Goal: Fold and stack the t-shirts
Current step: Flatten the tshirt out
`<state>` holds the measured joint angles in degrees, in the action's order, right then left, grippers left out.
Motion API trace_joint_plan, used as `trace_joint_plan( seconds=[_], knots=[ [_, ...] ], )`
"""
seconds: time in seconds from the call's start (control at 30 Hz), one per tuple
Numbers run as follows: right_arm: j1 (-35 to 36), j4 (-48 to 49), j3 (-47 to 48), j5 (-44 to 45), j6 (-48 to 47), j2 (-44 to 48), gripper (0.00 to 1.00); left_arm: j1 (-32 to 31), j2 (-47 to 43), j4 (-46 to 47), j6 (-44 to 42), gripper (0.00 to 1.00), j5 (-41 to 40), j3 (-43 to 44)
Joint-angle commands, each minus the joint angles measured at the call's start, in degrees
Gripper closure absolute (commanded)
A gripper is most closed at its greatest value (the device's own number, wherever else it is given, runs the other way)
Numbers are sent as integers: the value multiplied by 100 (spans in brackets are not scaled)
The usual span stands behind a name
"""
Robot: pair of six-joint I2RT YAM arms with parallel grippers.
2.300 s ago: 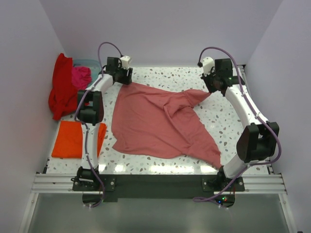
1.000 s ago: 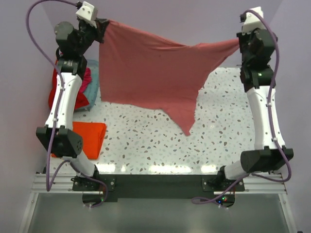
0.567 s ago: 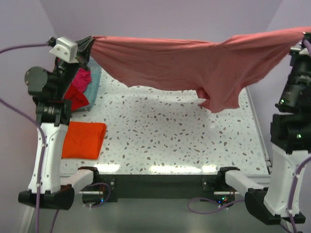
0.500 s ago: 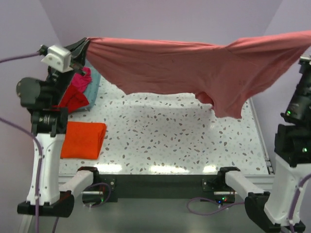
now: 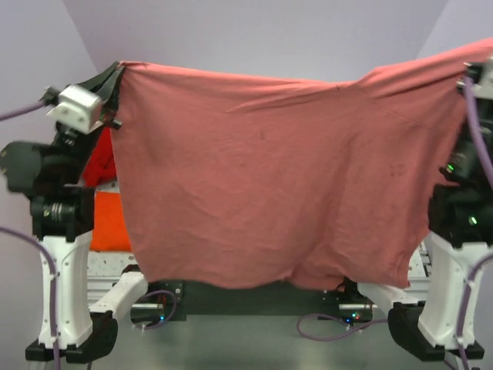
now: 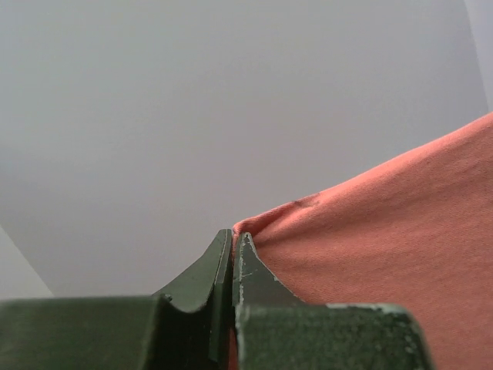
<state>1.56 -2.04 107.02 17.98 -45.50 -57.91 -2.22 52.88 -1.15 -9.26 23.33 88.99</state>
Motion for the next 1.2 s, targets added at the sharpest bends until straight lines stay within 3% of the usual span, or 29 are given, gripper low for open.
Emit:
trace_joint_plan(
  seconds=[0.0, 0.27, 0.4, 0.5, 0.67, 0.83, 0.97, 1.17],
  knots=[
    [-33, 177, -1021, -258, -144, -607, 100, 81, 591, -685, -357, 100, -435, -417],
    [-7, 643, -3037, -1112, 339, -1318, 100, -24, 1714, -141, -138, 100, -294, -1971],
    [81, 1161, -3486, -1200, 313, -2527, 100, -121, 2769, 720, -76, 100, -417, -2281],
    [265, 1504, -3250, -823, 164, -3660, 100, -165, 4060, 722, -15, 100, -601, -1755],
    [564, 1839, -1917, 266, -135, -5456, 100, -165, 6518, 125, 108, 100, -760, 431],
    [608, 1690, -605, 443, -284, -6863, 100, -165, 7981, -482, 231, 99, -795, 2425],
    [635, 1488, 159, 417, -276, -7567, 100, -165, 8580, -466, 109, 98, -892, 2843],
    [670, 1189, 433, 347, -197, -7648, 100, -139, 8642, -202, -111, 98, -1033, 2615]
  ],
)
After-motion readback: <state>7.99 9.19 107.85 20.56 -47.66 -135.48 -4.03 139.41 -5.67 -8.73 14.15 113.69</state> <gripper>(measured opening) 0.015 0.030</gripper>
